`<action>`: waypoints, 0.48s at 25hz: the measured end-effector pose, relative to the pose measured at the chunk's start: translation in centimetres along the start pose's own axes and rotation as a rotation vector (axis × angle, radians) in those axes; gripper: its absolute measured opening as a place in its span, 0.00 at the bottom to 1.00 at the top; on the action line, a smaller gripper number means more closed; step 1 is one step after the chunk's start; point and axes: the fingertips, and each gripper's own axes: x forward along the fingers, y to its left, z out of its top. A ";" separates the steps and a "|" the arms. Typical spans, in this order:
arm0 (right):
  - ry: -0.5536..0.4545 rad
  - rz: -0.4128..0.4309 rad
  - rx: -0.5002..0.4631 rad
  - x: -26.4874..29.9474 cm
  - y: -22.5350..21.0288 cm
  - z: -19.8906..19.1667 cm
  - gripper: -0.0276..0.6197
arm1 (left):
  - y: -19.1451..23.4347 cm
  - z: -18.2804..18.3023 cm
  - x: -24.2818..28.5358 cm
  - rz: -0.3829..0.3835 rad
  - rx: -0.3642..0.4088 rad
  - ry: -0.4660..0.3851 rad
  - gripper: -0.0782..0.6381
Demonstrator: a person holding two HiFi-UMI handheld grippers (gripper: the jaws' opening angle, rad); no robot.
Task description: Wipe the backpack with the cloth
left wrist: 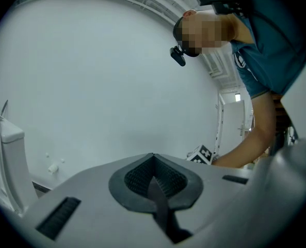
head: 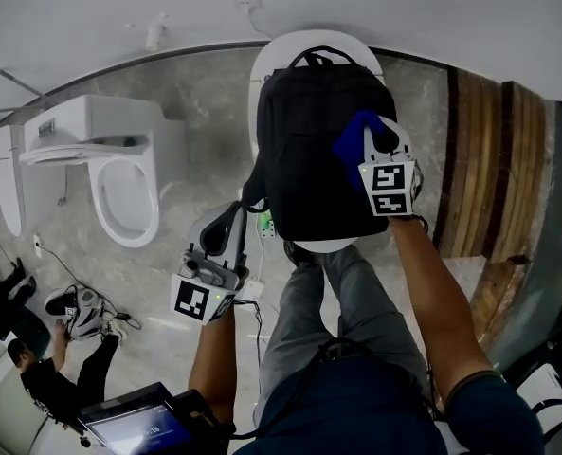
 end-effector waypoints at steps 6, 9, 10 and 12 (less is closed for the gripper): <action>0.045 0.212 -0.312 5.6 6.3 5.0 0.09 | -0.3 -0.2 1.1 -0.009 -0.011 0.010 0.11; 0.046 0.290 -0.394 6.9 9.7 6.1 0.09 | -0.4 -0.2 1.4 -0.009 -0.014 0.015 0.11; 0.032 0.318 -0.388 6.9 10.4 6.5 0.09 | -0.5 -0.2 1.5 -0.009 -0.015 0.015 0.11; -0.022 0.397 -0.323 6.1 11.8 7.5 0.09 | -0.5 0.0 1.5 -0.009 -0.017 0.015 0.11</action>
